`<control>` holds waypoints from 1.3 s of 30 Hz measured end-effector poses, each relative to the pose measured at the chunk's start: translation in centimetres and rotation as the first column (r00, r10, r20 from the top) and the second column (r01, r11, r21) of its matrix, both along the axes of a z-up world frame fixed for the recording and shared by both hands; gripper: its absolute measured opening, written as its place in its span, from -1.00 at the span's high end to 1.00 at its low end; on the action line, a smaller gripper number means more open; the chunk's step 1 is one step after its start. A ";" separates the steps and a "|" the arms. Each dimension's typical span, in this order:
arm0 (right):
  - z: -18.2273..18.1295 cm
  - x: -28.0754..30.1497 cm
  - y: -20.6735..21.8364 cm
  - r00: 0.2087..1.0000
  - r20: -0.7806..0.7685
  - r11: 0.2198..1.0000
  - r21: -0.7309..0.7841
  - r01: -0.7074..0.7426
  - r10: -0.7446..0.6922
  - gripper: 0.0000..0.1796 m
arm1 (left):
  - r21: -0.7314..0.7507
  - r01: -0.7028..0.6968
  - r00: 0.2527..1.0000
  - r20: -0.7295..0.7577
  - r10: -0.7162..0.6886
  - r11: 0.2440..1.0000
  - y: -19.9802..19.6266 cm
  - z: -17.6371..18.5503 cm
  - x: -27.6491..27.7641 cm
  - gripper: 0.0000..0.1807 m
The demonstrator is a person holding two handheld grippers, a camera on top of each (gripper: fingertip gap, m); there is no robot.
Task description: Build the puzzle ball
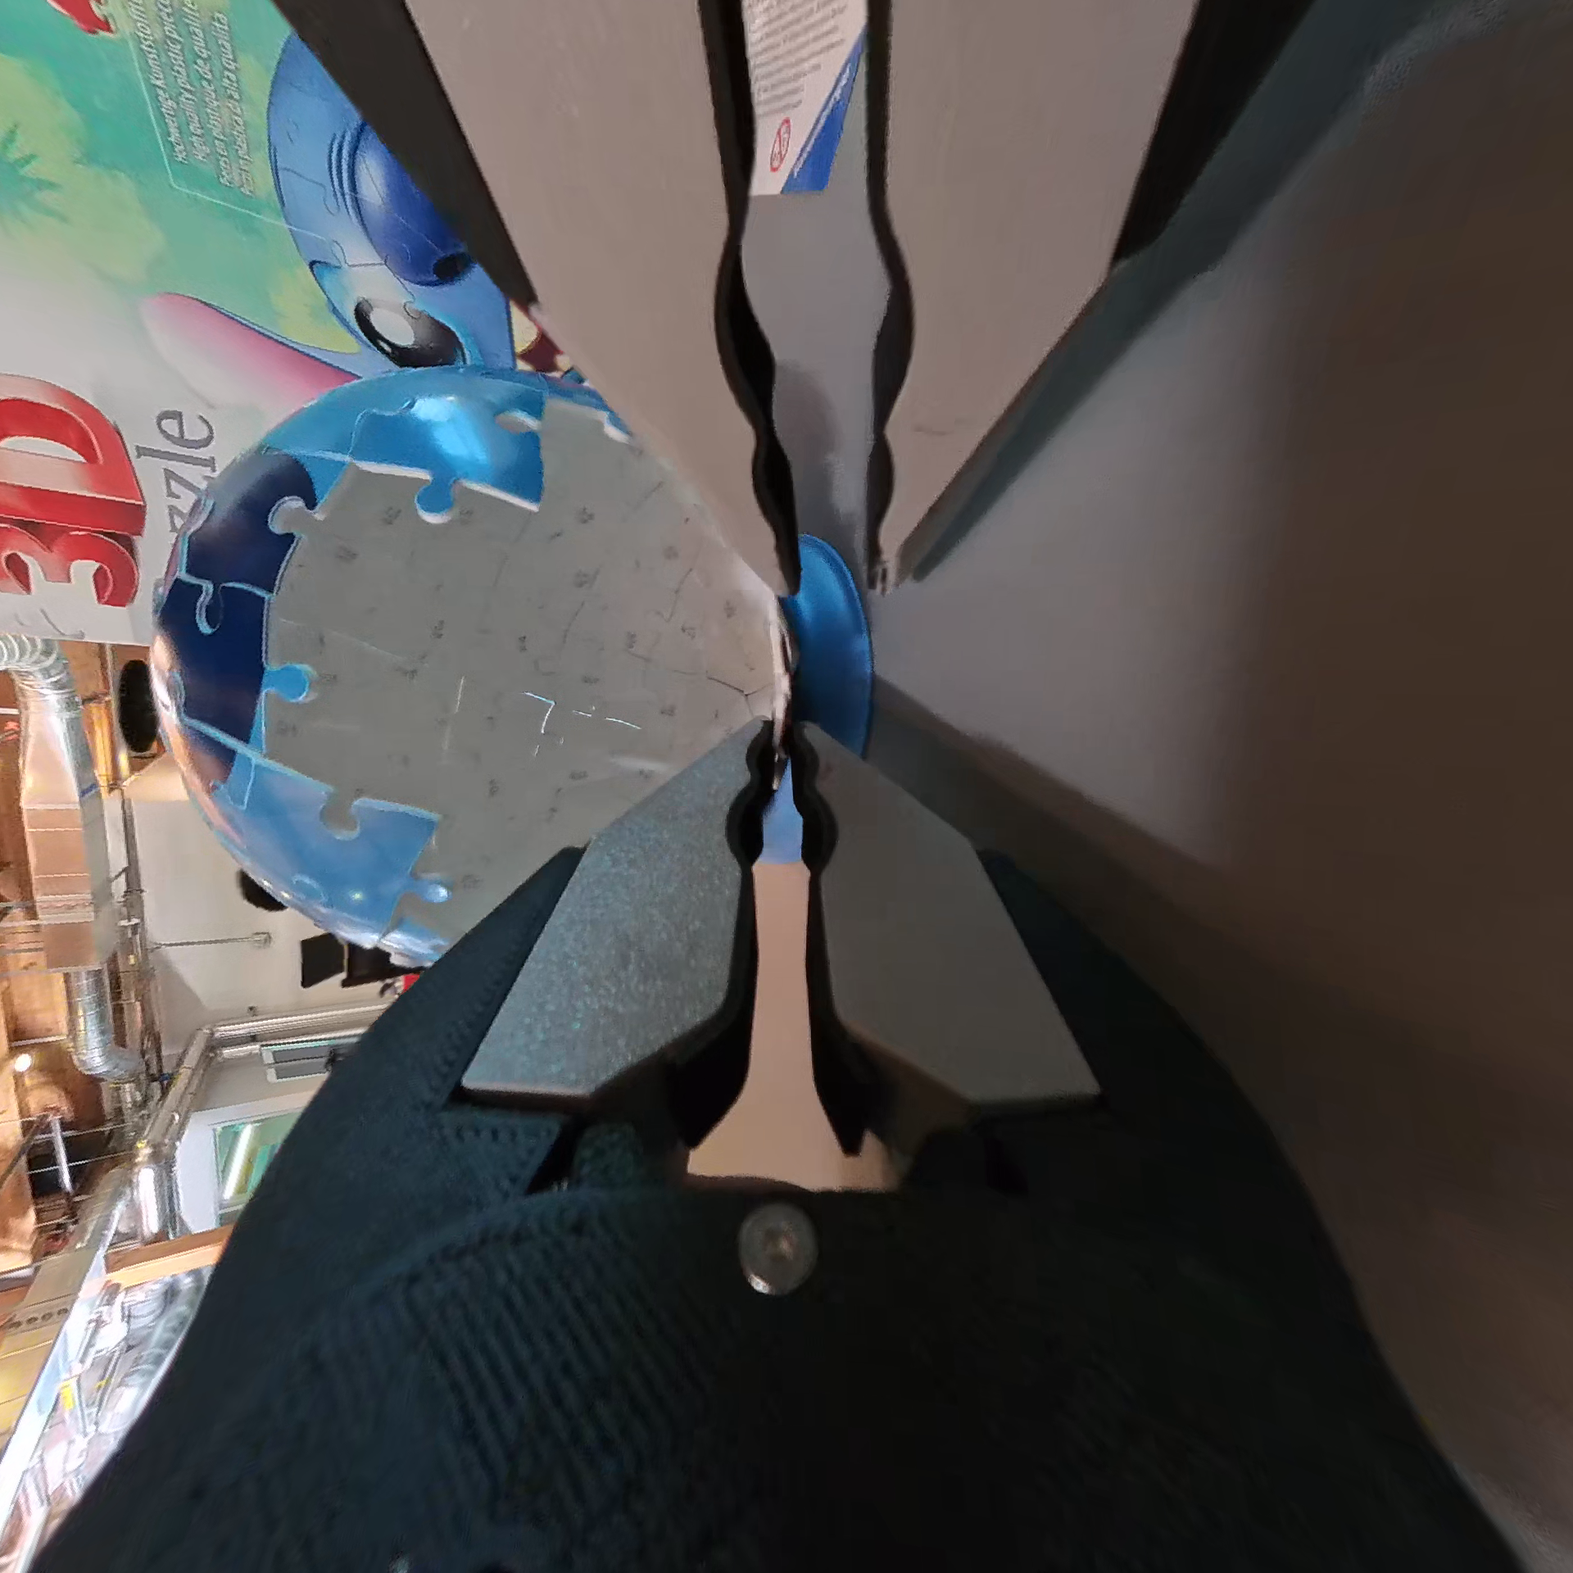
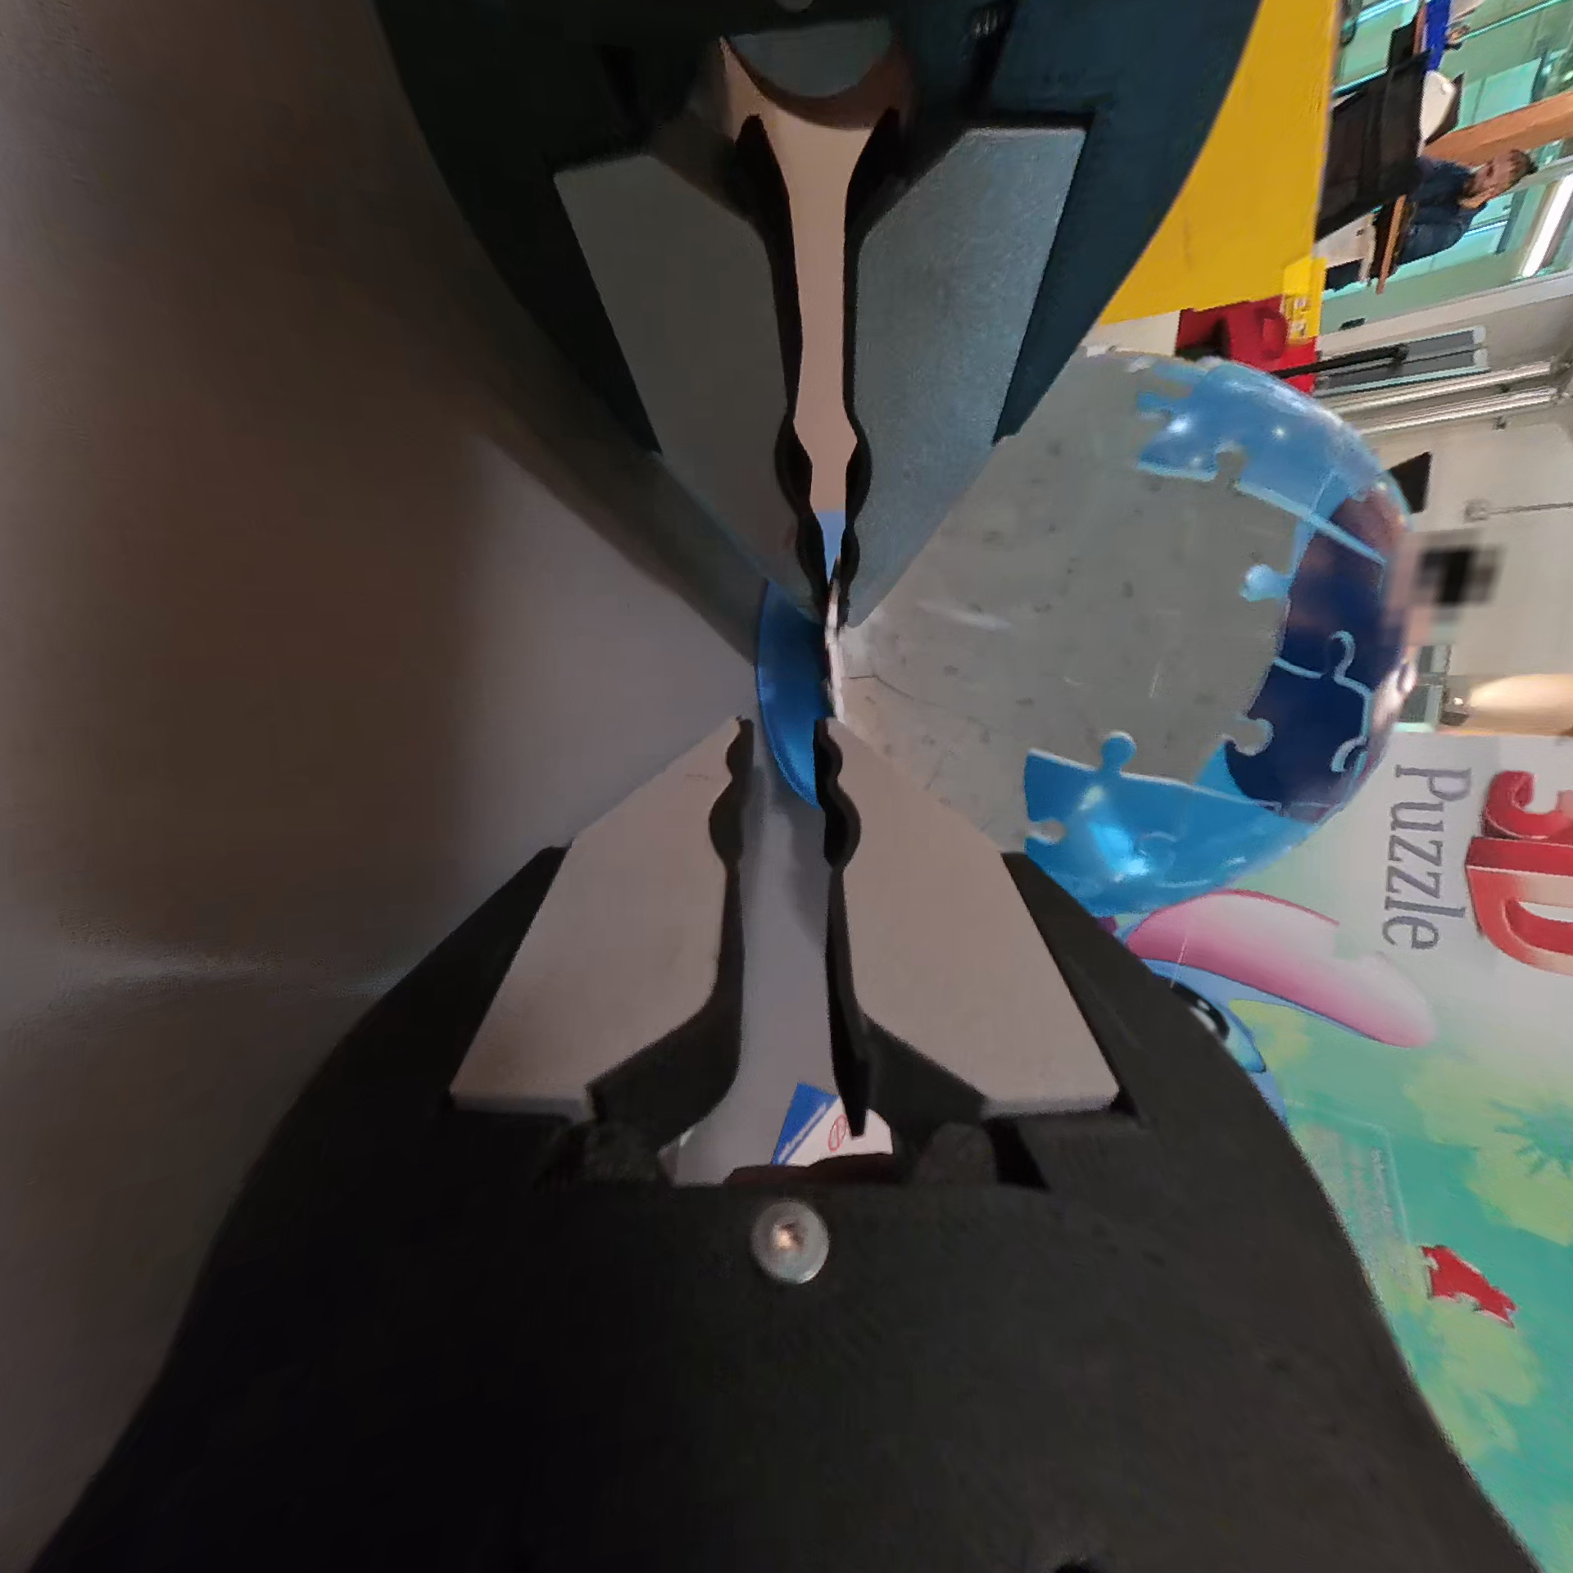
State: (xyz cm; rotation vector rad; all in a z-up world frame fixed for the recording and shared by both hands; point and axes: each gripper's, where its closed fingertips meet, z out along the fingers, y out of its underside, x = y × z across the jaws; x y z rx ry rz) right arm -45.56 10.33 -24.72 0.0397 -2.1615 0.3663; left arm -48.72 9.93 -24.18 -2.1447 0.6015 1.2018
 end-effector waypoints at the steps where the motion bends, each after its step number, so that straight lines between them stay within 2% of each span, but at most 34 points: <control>1: 0.1 -0.1 -0.2 1.000 -0.011 1.000 -0.008 -0.001 0.001 0.89 | 0.004 -0.003 1.000 0.003 0.003 1.000 0.0 0.0 0.0 0.99; 5: 0.1 0.0 -0.5 1.000 -0.005 1.000 -0.022 -0.006 0.006 0.88 | 0.009 -0.014 1.000 0.005 0.014 1.000 -0.2 0.1 -0.2 0.99; 8: -0.3 -0.1 -0.4 1.000 0.012 1.000 -0.024 -0.009 0.009 0.79 | 0.012 -0.017 1.000 -0.013 0.017 1.000 -0.2 0.1 -0.5 0.97; 15: -0.5 0.4 -1.0 0.999 0.037 0.998 -0.058 -0.038 0.040 0.73 | 0.036 -0.002 0.999 0.039 0.001 0.999 -1.3 0.5 0.0 0.77; 19: -0.3 0.4 -0.9 0.999 0.039 0.997 -0.063 -0.035 0.037 0.72 | 0.053 0.027 0.998 0.049 -0.030 0.998 -2.9 1.2 1.1 0.73; 24: 0.6 0.7 -0.8 0.998 0.054 0.990 -0.138 -0.019 0.027 0.79 | 0.157 0.021 0.955 0.290 -0.066 0.987 -5.5 3.2 2.4 0.72; 27: 2.0 2.1 -1.0 0.987 0.148 0.957 -0.291 -0.015 0.061 0.79 | 0.257 -0.040 0.848 0.520 -0.103 0.965 -6.9 5.5 1.9 0.57; 30: 3.6 3.5 -0.1 0.958 0.272 0.875 -0.482 0.049 0.096 0.71 | 0.274 -0.146 0.662 0.741 -0.112 0.950 -8.5 6.0 0.8 0.36; 32: 5.3 3.7 1.5 0.938 0.329 0.783 -0.609 0.127 0.104 0.60 | 0.285 -0.218 0.586 0.803 -0.108 0.933 -9.5 6.0 -0.6 0.27; 35: 7.9 2.6 4.4 0.906 0.407 0.573 -0.772 0.275 0.114 0.55 | 0.375 -0.285 0.496 0.845 -0.199 0.882 -9.4 7.3 -2.6 0.36; 37: 9.0 1.6 5.3 0.857 0.484 0.410 -0.828 0.382 0.179 0.58 | 0.392 -0.313 0.370 0.889 -0.269 0.865 -8.3 8.4 -3.3 0.30; 39: 9.5 0.5 5.7 0.794 0.558 0.275 -0.824 0.495 0.241 0.39 | 0.378 -0.328 0.289 0.913 -0.289 0.866 -7.0 9.0 -4.3 0.25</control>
